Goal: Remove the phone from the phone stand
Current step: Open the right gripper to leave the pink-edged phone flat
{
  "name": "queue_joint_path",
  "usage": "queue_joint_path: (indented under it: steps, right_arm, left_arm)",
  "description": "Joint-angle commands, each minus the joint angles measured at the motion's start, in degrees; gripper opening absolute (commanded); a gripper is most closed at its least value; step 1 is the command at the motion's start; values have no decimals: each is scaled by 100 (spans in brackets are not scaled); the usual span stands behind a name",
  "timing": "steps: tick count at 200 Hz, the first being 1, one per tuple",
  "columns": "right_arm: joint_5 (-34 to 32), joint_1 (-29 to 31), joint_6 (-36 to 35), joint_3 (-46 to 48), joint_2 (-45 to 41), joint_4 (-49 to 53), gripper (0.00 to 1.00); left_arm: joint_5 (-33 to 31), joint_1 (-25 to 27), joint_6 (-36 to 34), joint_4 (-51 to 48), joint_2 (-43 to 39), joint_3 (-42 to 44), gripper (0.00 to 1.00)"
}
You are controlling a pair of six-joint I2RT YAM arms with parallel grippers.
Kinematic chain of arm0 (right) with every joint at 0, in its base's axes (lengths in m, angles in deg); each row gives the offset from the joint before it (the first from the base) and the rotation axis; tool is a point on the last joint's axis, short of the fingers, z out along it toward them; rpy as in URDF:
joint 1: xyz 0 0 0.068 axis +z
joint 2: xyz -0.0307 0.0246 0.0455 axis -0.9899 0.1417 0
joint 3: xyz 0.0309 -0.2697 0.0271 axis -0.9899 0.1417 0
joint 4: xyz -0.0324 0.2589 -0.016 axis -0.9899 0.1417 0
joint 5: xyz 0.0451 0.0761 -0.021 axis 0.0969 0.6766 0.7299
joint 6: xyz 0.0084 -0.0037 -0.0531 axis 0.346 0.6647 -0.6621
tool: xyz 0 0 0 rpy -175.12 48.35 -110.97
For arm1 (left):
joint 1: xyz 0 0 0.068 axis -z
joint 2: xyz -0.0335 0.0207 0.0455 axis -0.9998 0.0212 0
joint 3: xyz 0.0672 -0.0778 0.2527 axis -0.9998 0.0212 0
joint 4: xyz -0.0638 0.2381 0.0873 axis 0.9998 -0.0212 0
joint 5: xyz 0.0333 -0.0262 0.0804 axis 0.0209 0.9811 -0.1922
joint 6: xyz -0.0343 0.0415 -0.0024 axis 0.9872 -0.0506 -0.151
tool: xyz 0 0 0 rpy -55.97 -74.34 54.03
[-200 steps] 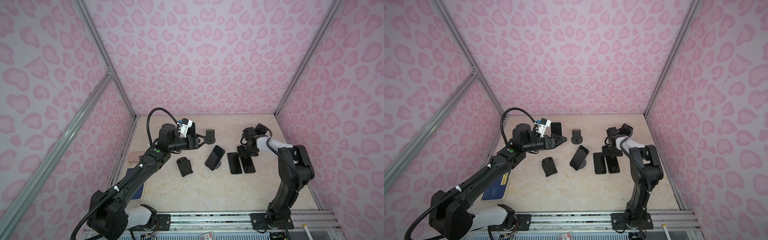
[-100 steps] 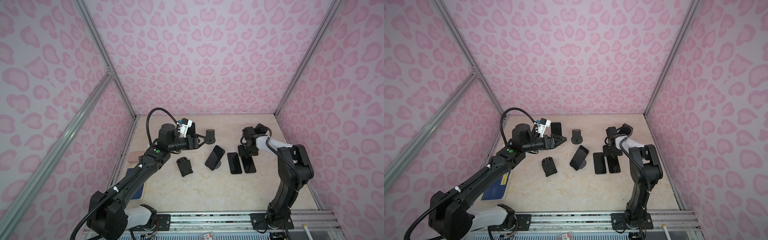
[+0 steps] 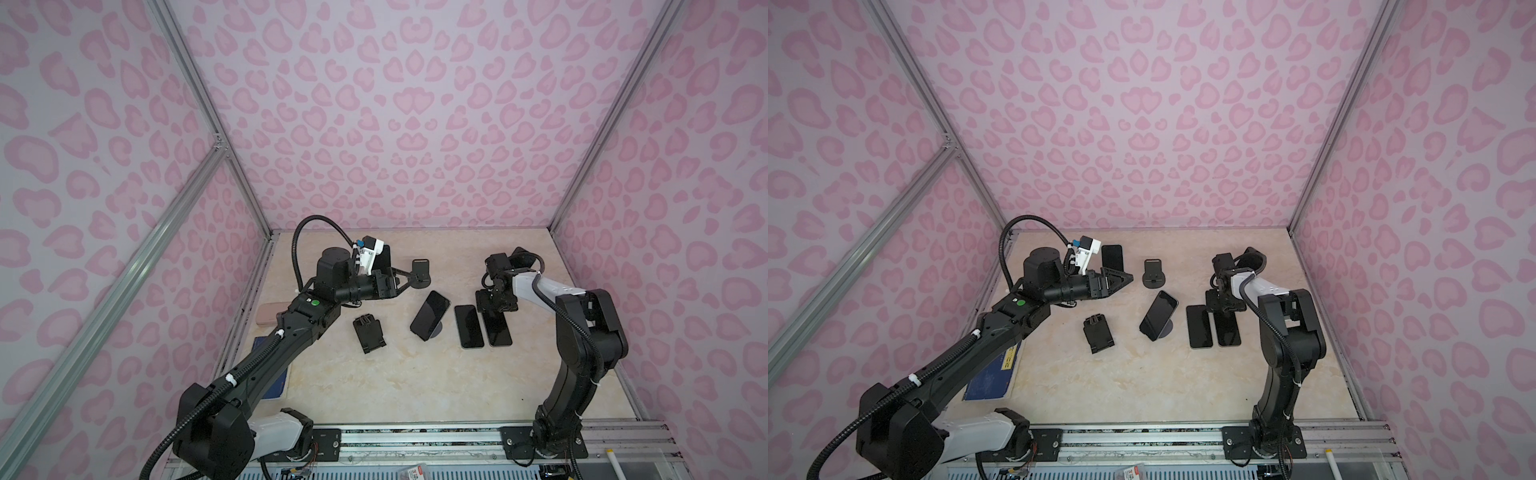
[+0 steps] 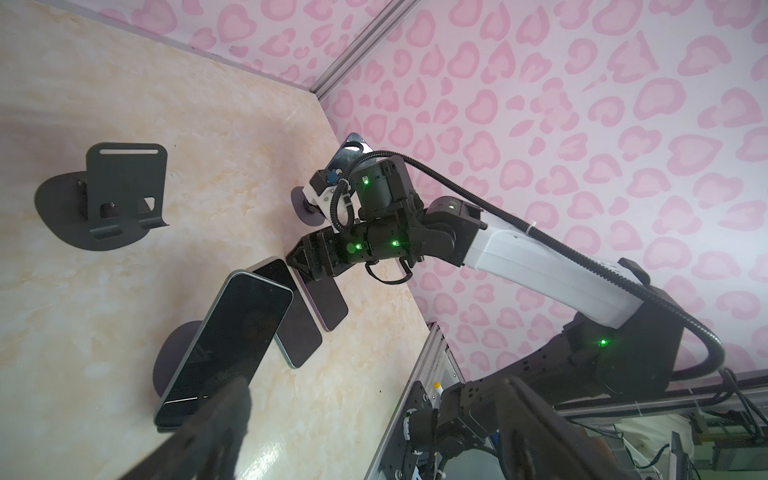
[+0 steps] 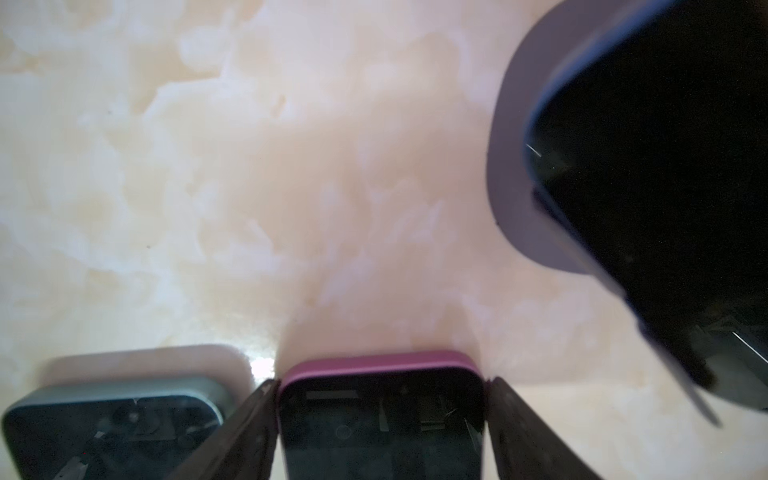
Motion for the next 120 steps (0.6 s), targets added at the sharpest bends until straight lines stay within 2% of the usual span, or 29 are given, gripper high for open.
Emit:
queue_joint_path:
  steps: [1, 60, 120]
  right_arm:
    - [14, 14, 105, 23, -119, 81, 80]
    - [-304, 367, 434, -236, -882, 533, 80]
    - [-1309, 1034, 1186, -260, -2302, 694, 80]
  left_arm:
    - [18, 2, -72, 91, -57, -45, 96]
    - [-110, 2, -95, 48, -136, -27, 95]
    - [-304, 2, -52, 15, -255, 21, 95]
